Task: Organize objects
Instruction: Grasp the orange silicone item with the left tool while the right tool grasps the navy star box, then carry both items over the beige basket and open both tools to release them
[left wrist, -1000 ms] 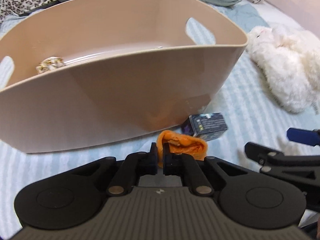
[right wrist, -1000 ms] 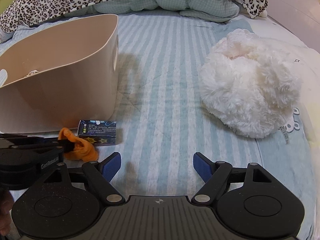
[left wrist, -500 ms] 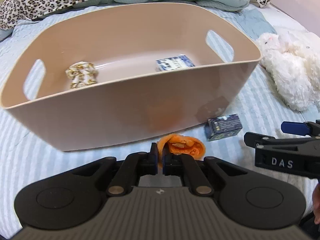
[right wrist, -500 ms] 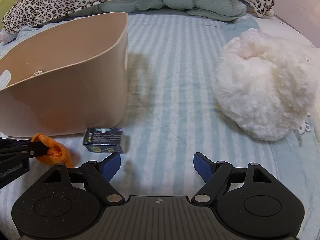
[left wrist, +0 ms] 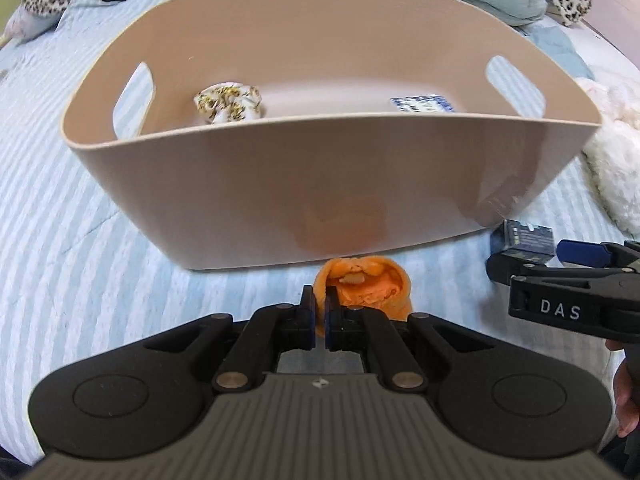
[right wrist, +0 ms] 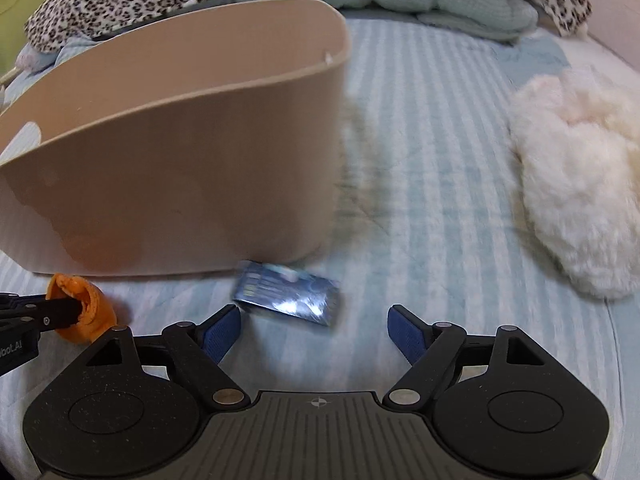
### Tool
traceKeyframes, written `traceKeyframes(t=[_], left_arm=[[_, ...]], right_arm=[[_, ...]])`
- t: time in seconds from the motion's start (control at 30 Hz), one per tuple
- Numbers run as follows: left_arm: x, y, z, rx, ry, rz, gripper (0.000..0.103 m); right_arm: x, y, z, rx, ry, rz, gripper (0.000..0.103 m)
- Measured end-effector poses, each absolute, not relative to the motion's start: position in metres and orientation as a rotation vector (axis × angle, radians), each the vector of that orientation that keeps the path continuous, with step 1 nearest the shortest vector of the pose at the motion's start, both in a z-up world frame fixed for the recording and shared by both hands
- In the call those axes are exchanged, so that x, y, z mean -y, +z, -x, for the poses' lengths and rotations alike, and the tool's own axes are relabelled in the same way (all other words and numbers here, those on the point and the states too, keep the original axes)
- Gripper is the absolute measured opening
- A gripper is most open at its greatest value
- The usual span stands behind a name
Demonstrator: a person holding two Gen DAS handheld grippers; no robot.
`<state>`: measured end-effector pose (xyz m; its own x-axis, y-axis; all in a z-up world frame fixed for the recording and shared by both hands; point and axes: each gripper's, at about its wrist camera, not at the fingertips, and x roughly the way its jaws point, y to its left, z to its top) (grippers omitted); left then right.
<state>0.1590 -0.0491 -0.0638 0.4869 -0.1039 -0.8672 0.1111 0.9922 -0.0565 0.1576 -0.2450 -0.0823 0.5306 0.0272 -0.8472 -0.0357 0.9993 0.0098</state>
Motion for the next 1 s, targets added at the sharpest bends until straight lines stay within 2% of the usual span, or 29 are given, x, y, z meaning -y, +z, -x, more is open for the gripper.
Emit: traceKeyframes(t=[0.3, 0.33, 0.37, 0.43, 0.67, 1.0], left_arm=[[0.047, -0.069, -0.163, -1.065, -0.135, 0.003, 0.004], [0.048, -0.069, -0.163, -1.065, -0.134, 0.005, 0.004], [0.048, -0.068, -0.163, -1.066, -0.132, 0.009, 0.004], [0.047, -0.068, -0.163, -1.065, -0.132, 0.013, 0.004], [0.043, -0.054, -0.156, -1.041, -0.147, 0.042, 0.004], [0.04, -0.024, -0.132, -0.957, -0.158, 0.007, 0.004]], right_arm=[[0.243, -0.086, -0.164, -1.012, 0.047, -0.045, 0.082], [0.243, -0.086, -0.165, -1.009, 0.045, -0.052, 0.077], [0.241, -0.086, -0.167, -1.005, 0.044, -0.051, 0.064], [0.237, -0.086, -0.168, -0.999, 0.044, -0.033, 0.051], [0.239, -0.078, -0.158, -0.984, 0.043, -0.02, 0.05], [0.235, -0.031, -0.116, -0.884, 0.079, -0.025, 0.05]])
